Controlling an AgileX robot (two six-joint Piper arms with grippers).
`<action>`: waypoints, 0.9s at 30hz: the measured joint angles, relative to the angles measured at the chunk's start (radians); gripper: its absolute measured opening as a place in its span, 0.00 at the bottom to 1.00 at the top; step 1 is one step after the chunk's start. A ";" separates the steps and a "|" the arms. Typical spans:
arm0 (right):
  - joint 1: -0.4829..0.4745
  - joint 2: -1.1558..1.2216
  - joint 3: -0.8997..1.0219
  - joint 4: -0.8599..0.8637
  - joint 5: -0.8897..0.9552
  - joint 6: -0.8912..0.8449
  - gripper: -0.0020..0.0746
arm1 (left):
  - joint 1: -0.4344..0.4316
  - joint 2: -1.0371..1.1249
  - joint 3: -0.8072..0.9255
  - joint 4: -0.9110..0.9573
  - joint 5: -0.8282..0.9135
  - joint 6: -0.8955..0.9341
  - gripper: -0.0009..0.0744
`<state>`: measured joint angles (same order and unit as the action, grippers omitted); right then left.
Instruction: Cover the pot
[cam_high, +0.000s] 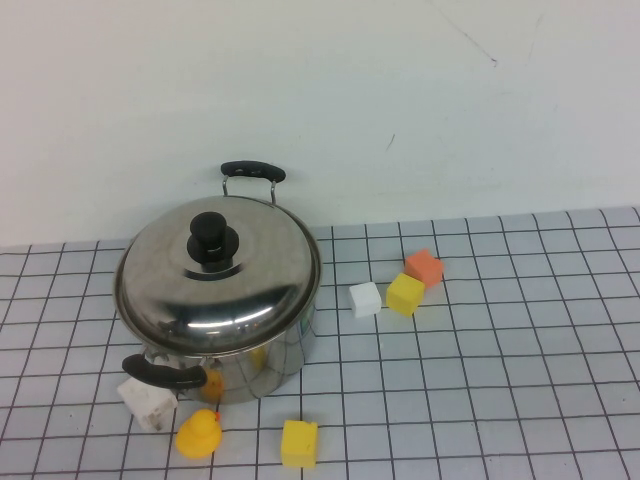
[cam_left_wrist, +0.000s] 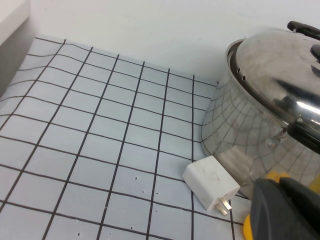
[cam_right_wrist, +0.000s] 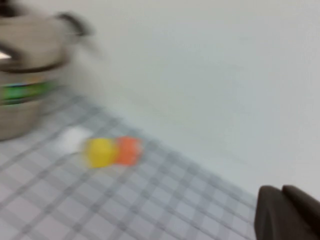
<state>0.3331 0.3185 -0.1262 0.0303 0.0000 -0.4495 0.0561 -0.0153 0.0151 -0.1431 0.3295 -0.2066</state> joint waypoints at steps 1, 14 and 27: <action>-0.051 -0.032 0.008 0.016 0.000 -0.018 0.02 | 0.000 0.000 0.000 0.000 0.000 -0.002 0.01; -0.455 -0.330 0.132 0.045 0.375 0.164 0.02 | 0.000 0.000 0.000 0.000 0.000 -0.002 0.01; -0.393 -0.330 0.139 -0.020 0.366 0.275 0.02 | 0.000 0.000 0.000 0.000 0.000 -0.002 0.01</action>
<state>-0.0596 -0.0113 0.0132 0.0104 0.3659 -0.1749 0.0561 -0.0153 0.0151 -0.1431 0.3295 -0.2085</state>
